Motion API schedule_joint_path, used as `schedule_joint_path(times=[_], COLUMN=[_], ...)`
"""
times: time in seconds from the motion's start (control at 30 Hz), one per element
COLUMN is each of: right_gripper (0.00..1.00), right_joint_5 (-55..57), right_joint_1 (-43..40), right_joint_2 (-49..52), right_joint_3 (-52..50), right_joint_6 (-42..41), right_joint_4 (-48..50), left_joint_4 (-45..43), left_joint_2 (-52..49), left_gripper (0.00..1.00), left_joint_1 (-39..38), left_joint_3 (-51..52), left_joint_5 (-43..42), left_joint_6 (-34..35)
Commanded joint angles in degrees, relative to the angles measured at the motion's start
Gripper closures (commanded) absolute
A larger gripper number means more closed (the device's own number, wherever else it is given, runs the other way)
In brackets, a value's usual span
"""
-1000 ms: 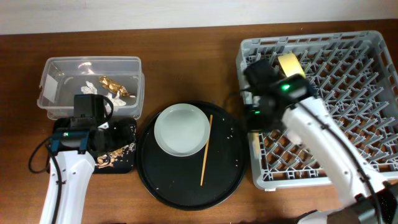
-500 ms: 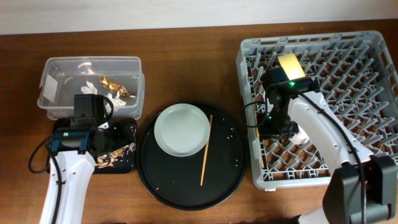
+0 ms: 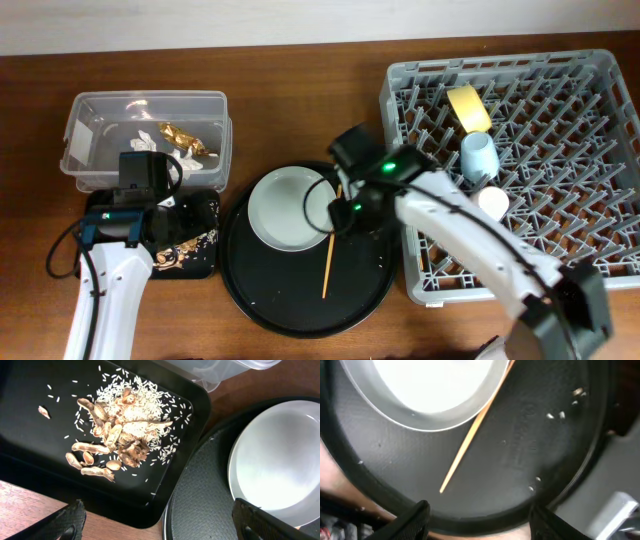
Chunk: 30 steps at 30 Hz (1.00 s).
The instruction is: Sort waste into correct bins and load items into the dishwasher rack
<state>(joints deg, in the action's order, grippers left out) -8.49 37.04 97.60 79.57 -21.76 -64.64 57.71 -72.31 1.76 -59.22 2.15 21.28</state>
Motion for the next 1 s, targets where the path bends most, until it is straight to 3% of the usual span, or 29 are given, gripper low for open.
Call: schedule_joint_path(times=[0.0, 0.13, 0.3, 0.4, 0.47, 0.53, 0.7, 0.77, 0.97], right_gripper=[0.36, 0.36, 0.38, 0.54, 0.84, 0.96, 0.96, 0.96, 0.96], right_joint_5=[3.3, 4.0, 5.2, 7.7, 7.7, 7.5, 7.6, 8.6, 8.6], right_joint_1=[4.3, 5.4, 5.4, 5.4, 5.3, 5.3, 5.2, 3.8, -9.6], right_joint_2=[6.9, 15.3, 17.3, 17.3, 17.3, 17.3, 16.1, 10.9, -9.3], right_joint_3=[0.4, 0.3, -3.0, -5.3, -5.5, -5.5, -5.5, -5.3, -2.1], right_joint_6=[-9.5, -14.4, -15.8, -17.8, -18.0, -18.0, -17.8, -17.0, 1.3], right_joint_4=[1.4, 3.4, 8.2, 8.1, 8.1, 8.1, 7.4, 5.9, -4.5], left_joint_4=[0.1, 0.1, 0.1, 0.1, 0.1, 0.3, 0.3, 0.3, 0.4], left_joint_2=[0.7, 0.7, 0.7, 0.7, 0.7, 0.7, 0.7, 0.7, 0.7], left_gripper=[0.07, 0.07, 0.07, 0.07, 0.07, 0.07, 0.07, 0.07, 0.07], left_joint_1=[0.3, 0.3, 0.3, 0.3, 0.3, 0.3, 0.3, 0.3, 0.3], left_joint_3=[-0.1, -0.1, -0.1, -0.1, -0.1, -0.1, -0.1, -0.1, -0.1], left_joint_5=[0.2, 0.2, 0.2, 0.2, 0.2, 0.2, 0.2, 0.2, 0.2], left_joint_6=[0.5, 0.5, 0.5, 0.5, 0.5, 0.5, 0.5, 0.5, 0.6])
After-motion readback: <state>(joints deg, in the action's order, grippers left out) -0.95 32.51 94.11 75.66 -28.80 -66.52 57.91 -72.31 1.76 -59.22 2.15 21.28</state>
